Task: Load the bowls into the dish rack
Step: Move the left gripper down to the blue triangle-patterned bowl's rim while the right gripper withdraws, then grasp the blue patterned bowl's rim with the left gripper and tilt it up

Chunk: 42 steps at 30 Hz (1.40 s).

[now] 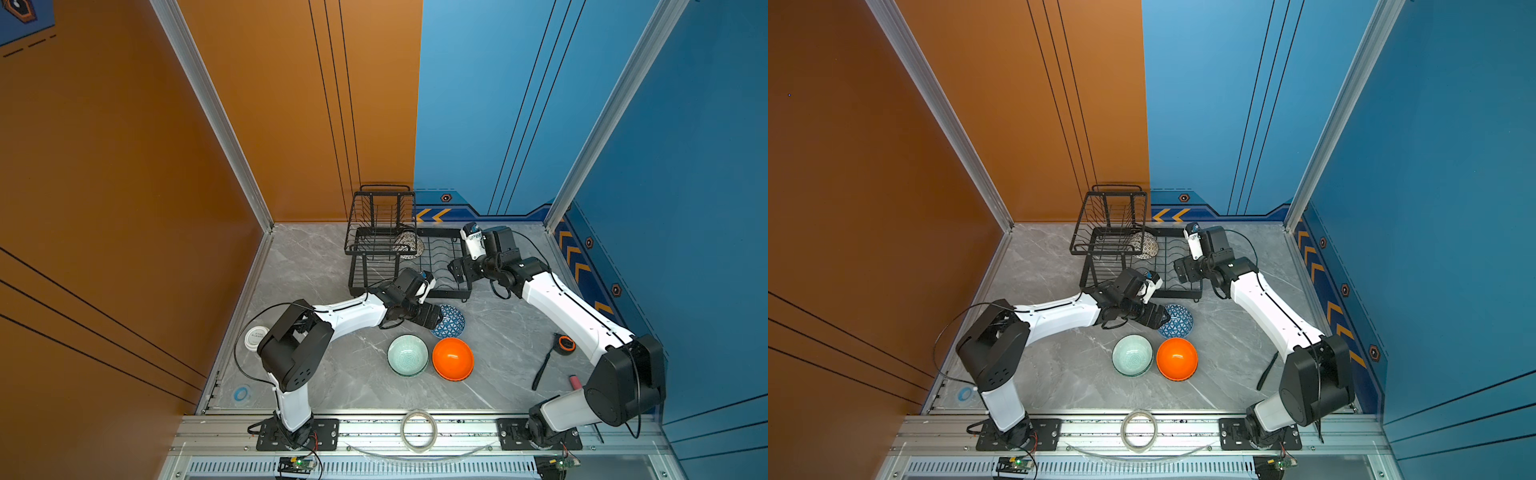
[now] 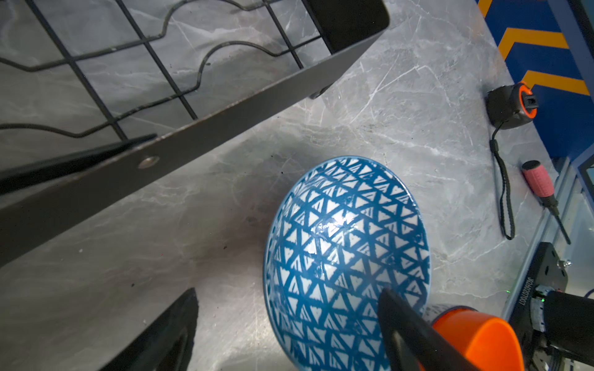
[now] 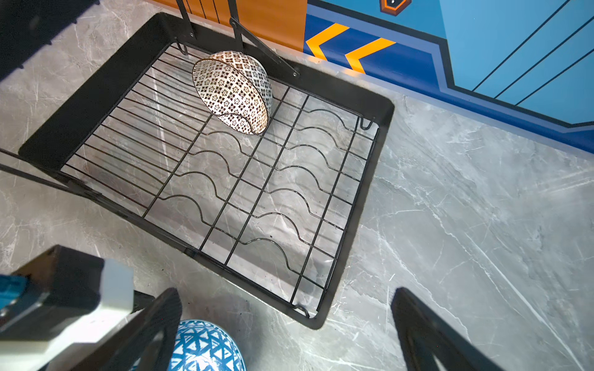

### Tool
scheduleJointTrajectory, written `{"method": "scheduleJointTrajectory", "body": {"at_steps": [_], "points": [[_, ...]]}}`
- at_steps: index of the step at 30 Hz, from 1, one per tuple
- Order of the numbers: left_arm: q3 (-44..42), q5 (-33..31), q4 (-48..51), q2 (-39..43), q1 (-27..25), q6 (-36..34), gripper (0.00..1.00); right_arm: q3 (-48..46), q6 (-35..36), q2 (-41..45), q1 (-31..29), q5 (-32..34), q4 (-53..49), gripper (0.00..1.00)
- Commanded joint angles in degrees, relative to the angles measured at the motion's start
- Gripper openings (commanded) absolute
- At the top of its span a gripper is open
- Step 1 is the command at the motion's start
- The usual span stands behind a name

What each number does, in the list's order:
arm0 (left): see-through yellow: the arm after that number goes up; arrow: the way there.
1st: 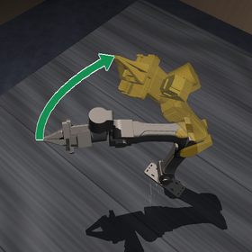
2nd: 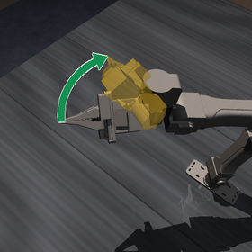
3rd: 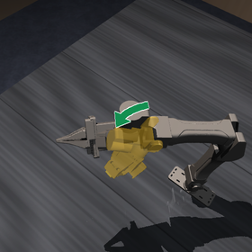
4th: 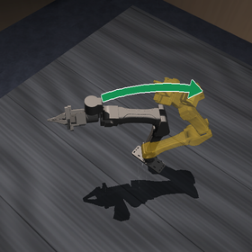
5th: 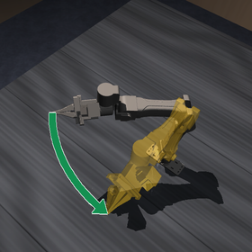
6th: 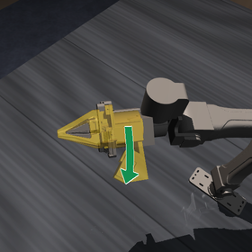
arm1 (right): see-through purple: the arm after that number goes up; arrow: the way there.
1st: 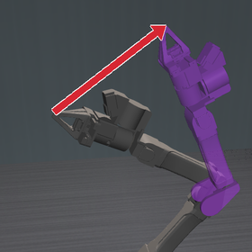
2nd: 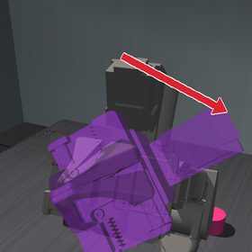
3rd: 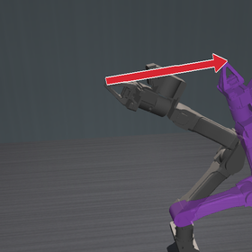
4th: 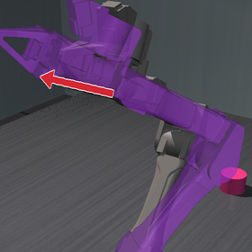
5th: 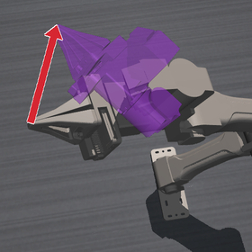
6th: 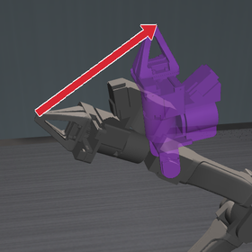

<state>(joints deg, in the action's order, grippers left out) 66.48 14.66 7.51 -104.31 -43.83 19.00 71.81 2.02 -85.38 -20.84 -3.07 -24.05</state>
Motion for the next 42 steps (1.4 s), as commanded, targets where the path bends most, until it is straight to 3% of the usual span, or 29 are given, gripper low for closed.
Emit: {"method": "scheduleJointTrajectory", "body": {"at_steps": [1, 25, 31, 42], "points": [[1.98, 1.25, 1.95, -1.55, -0.98, -0.64, 0.81, -0.87, -0.62, 1.62, 0.54, -1.06, -0.82, 1.0], [4.59, 2.04, 2.77, -6.48, -0.69, -0.37, 0.5, -0.63, -1.32, -0.31, 0.71, -2.31, -0.56, 1.0], [4.71, 2.4, 2.78, -6.83, -0.51, -0.13, 0.29, -0.74, -1.23, -0.63, 0.71, -2.6, -0.56, 1.0], [4.85, 2.14, 2.77, -6.27, 0.06, -0.2, 0.06, -0.93, -1.06, -0.66, 0.8, -2.55, -0.56, 1.0]]}}
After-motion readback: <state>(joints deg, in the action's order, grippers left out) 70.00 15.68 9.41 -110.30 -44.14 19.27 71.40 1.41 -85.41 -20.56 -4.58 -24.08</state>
